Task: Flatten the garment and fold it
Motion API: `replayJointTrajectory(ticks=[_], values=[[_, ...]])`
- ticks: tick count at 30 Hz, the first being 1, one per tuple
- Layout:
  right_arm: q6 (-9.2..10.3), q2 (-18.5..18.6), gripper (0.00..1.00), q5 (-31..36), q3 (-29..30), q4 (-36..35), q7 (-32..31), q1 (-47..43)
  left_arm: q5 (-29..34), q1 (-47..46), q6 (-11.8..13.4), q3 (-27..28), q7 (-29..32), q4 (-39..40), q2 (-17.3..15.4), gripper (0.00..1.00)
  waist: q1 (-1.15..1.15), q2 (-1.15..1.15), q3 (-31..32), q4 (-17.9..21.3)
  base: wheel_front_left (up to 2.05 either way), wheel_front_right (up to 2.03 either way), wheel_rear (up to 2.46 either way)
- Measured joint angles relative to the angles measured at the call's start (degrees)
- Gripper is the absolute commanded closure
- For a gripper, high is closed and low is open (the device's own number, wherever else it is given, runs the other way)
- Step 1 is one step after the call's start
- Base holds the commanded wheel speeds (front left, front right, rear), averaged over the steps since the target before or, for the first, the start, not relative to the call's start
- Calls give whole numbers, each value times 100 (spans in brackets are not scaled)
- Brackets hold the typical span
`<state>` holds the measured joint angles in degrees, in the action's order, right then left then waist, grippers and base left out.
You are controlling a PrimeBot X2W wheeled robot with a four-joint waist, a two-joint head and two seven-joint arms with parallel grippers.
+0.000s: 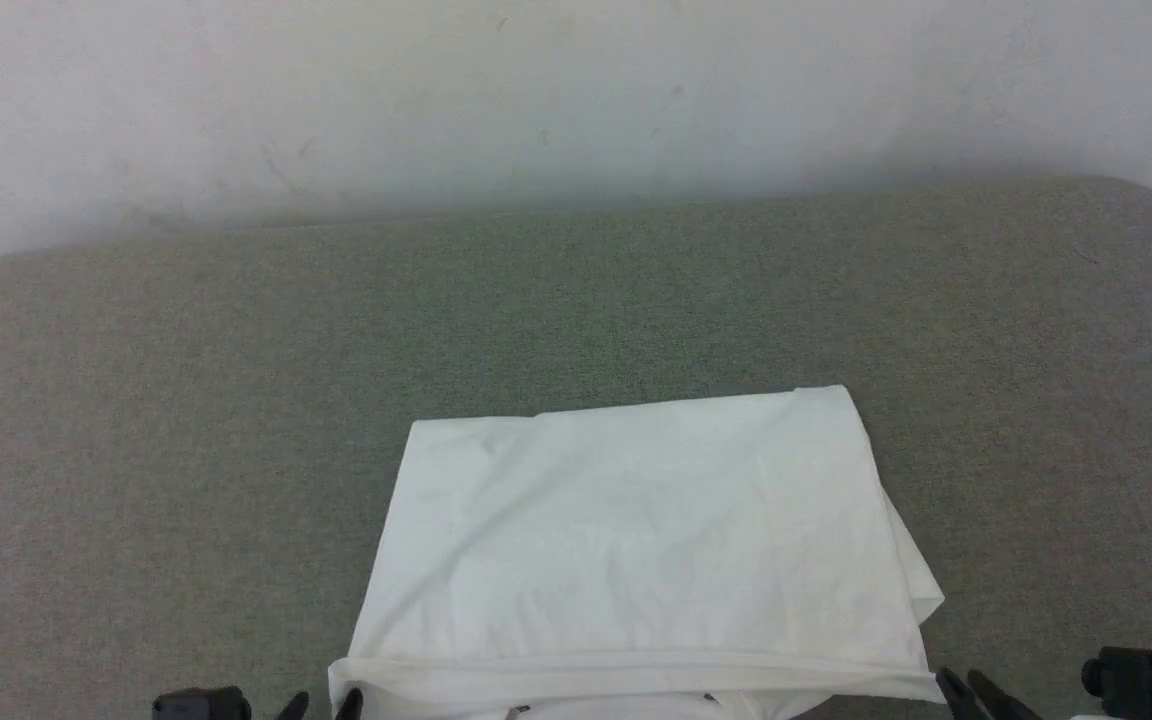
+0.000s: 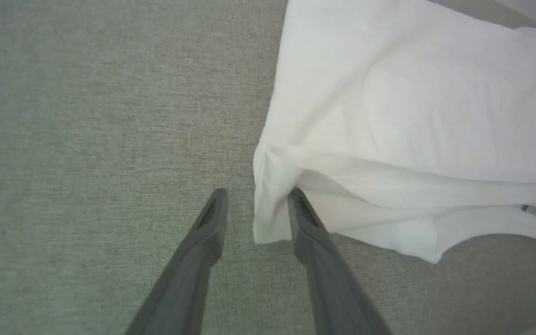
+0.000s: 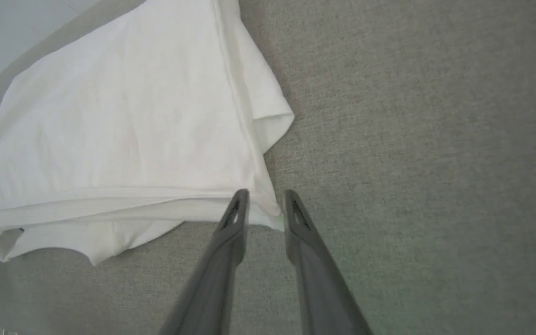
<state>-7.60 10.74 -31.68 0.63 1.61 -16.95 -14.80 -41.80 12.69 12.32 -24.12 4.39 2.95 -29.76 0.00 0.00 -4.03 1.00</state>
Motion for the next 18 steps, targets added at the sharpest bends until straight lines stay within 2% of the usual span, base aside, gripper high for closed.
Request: replayJointTrajectory(ticks=[5, 9, 13, 18], values=[[5, -136, 0, 171, 168, -633, 168, -312, 202, 9, -121, 105, -764, -27, 53, 0, 0, 0, 40, -45, 0, 0, 0], [5, -194, 0, 288, 313, -1069, 338, -142, 427, -47, -119, 254, -1485, 3, 164, 0, 0, 0, 38, -36, 0, 0, 0], [5, -53, 0, 404, 394, -947, 164, 388, 667, -277, -116, 460, -1818, 59, 338, 0, 0, 0, 26, -58, 0, 0, 0], [5, 325, 0, 378, 330, -191, -432, 1088, 1145, -604, -126, 776, -1907, 178, 687, 0, 1, 0, -16, -209, 0, 0, 0]])
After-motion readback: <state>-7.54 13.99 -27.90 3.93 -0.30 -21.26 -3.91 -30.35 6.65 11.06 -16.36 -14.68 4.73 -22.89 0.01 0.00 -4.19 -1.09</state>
